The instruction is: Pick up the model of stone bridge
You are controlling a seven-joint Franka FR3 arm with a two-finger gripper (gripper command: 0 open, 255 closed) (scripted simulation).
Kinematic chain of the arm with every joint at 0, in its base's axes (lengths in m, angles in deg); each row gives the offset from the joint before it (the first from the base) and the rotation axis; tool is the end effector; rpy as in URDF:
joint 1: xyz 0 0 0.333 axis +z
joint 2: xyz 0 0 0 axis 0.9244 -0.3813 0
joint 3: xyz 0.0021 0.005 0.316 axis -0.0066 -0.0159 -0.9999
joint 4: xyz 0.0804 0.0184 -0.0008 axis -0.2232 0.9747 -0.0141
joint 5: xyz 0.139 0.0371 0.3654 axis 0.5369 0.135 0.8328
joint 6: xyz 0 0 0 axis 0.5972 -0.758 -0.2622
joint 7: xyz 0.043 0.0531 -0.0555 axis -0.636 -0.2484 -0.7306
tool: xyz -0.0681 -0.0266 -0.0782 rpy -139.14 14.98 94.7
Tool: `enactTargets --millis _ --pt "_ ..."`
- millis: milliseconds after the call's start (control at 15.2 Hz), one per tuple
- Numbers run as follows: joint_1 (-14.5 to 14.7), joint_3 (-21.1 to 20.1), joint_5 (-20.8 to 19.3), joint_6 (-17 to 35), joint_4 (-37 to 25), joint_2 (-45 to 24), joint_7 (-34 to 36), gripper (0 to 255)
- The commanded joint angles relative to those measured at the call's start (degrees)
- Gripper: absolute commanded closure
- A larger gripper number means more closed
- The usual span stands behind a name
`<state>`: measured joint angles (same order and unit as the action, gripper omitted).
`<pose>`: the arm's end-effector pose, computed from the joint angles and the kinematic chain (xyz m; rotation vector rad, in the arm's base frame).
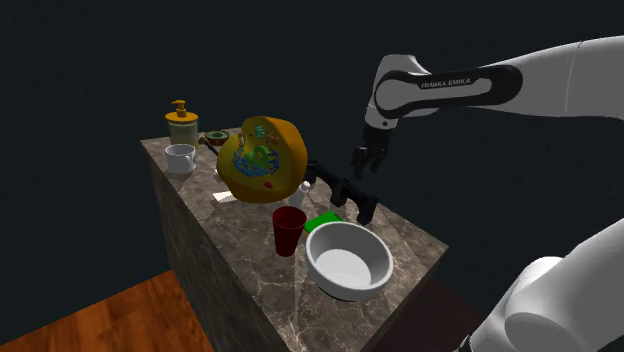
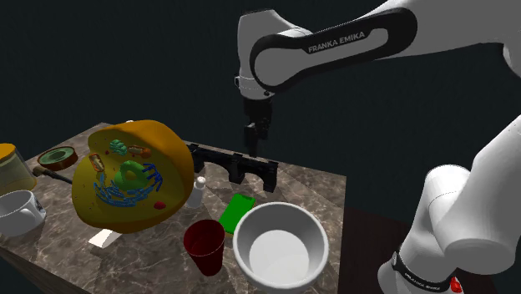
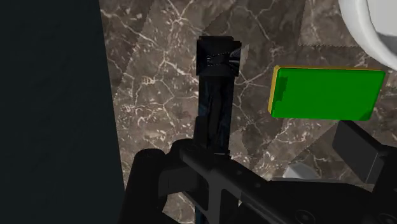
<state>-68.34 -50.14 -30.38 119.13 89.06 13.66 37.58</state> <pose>0.4850 -0.0479 0.5011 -3.1327 -0.0716 0.0198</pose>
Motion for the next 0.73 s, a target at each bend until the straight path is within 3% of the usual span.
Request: enactTargets --millis 0,660 --pt "0.04 0.12 0.16 1.57 -3.21 -4.58 -0.22 0" --pt "-0.72 0.74 1.29 4.54 -23.21 -26.92 -1.99 0"
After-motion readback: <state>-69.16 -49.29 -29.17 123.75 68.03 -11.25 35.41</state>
